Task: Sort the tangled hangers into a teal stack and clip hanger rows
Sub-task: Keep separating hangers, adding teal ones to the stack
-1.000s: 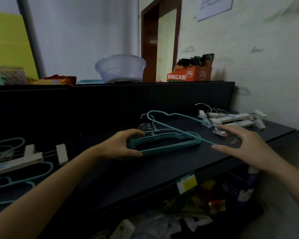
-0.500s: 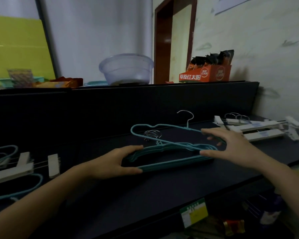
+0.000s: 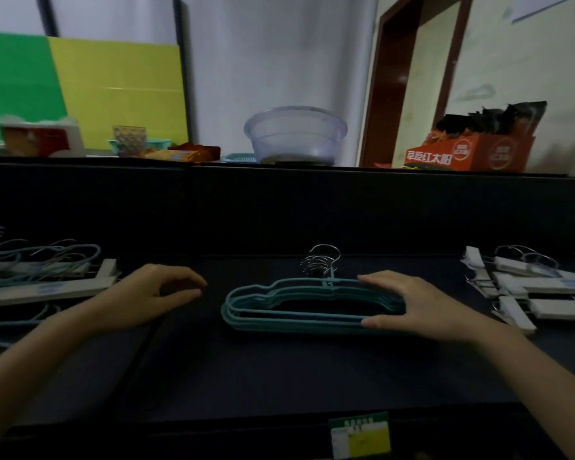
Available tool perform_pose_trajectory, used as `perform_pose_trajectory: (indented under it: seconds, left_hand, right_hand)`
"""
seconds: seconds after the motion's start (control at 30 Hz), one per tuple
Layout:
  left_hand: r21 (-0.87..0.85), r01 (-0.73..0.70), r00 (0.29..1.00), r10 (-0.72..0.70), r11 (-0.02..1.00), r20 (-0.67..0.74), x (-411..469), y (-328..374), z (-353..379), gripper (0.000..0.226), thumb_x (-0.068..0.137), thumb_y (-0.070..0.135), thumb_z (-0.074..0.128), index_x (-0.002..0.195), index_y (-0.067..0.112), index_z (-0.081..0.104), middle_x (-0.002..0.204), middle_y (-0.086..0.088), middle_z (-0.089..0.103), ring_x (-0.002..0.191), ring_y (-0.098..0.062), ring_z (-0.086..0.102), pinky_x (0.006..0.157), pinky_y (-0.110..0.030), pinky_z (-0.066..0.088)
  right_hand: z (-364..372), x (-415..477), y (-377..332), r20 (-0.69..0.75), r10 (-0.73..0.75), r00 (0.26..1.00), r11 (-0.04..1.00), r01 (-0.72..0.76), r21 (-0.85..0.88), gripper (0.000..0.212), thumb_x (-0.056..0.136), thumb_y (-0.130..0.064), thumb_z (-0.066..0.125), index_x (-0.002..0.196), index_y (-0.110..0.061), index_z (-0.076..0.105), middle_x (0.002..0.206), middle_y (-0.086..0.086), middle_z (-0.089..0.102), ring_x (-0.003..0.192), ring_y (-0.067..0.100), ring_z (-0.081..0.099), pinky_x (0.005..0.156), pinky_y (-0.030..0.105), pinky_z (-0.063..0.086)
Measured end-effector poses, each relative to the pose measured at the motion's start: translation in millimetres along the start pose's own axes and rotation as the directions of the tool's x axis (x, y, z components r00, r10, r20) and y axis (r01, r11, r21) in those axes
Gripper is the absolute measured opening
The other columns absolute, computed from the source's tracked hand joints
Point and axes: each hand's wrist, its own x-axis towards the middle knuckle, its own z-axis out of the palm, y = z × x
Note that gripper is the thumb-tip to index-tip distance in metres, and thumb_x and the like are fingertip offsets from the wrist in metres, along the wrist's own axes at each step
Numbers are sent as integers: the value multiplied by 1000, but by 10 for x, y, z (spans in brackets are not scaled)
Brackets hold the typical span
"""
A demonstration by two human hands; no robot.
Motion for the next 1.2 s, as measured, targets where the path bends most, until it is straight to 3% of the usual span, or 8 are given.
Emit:
perform_pose_trajectory:
  seconds: [0.1, 0.2, 0.4, 0.57, 0.83, 0.93, 1.1, 1.2]
  left_hand:
    - [148, 39, 999, -35, 988, -31, -100, 27, 29, 21, 86, 31, 58, 94, 50, 55, 91, 19, 68, 85, 2, 62, 71, -19, 49]
    - [228, 97, 994, -84, 969, -69, -186, 111, 65, 17, 87, 35, 56, 98, 47, 54, 95, 18, 66, 85, 0, 61, 78, -27, 52]
    - [291, 199, 972, -150, 936, -183, -484, 268, 125, 13, 87, 38, 54, 99, 41, 58, 91, 16, 64, 81, -1, 59, 74, -29, 52]
    - [337, 293, 942, -210, 895, -261, -954, 266, 39, 15, 88, 41, 52, 99, 37, 61, 88, 24, 57, 82, 4, 55, 70, -22, 49]
    - [337, 437, 861, -279, 834, -425, -1841, 32, -343, 8, 89, 33, 54, 89, 38, 61, 82, 25, 56, 76, 2, 55, 61, -20, 46]
    - [345, 470, 848, -307, 812, -432, -2156, -168, -509, 9, 88, 33, 55, 86, 42, 56, 80, 27, 53, 73, 6, 53, 59, -17, 42]
    - [346, 492, 844, -341, 799, -413, -2634, -535, -782, 8, 88, 35, 55, 90, 35, 63, 81, 26, 55, 71, 5, 54, 62, -24, 48]
    - [335, 483, 848, -337, 809, -409, -2866, -793, -923, 19, 85, 45, 50, 89, 34, 65, 80, 24, 58, 71, 7, 53, 61, -24, 46]
  right_hand:
    - [23, 46, 48, 23, -18, 1000, 1000, 18, -12, 106, 52, -88, 47, 141, -34, 32, 136, -21, 39, 123, 1, 39, 103, 23, 35]
    - [33, 66, 95, 43, -47, 998, 999, 48, -22, 114, 46, -94, 40, 142, -34, 29, 140, -19, 35, 124, 0, 37, 104, 24, 34]
    - [27, 114, -121, 20, -199, 980, 979, 200, -31, 72, 77, -58, 57, 140, -39, 29, 134, -24, 32, 122, -5, 30, 104, 20, 27]
    - [153, 293, -616, -57, -372, 927, 928, 373, 18, 52, 82, -55, 55, 130, -40, 44, 125, -25, 48, 115, -4, 46, 101, 31, 41]
    - [562, 580, -1614, -69, -492, 868, 865, 496, 77, 35, 82, -46, 61, 116, -41, 56, 108, -23, 60, 101, -3, 56, 90, 35, 50]
    - [757, 662, -1991, -45, -512, 858, 853, 514, 84, 31, 84, -44, 60, 114, -40, 57, 105, -24, 60, 99, -3, 56, 88, 36, 51]
    - [1111, 801, -2591, -19, -512, 859, 854, 511, 97, 28, 84, -44, 60, 111, -37, 60, 104, -22, 62, 97, -3, 58, 88, 33, 51]
    - [1330, 887, -2918, -24, -514, 857, 853, 514, 91, 27, 84, -44, 60, 110, -35, 61, 103, -20, 62, 97, -1, 58, 87, 30, 51]
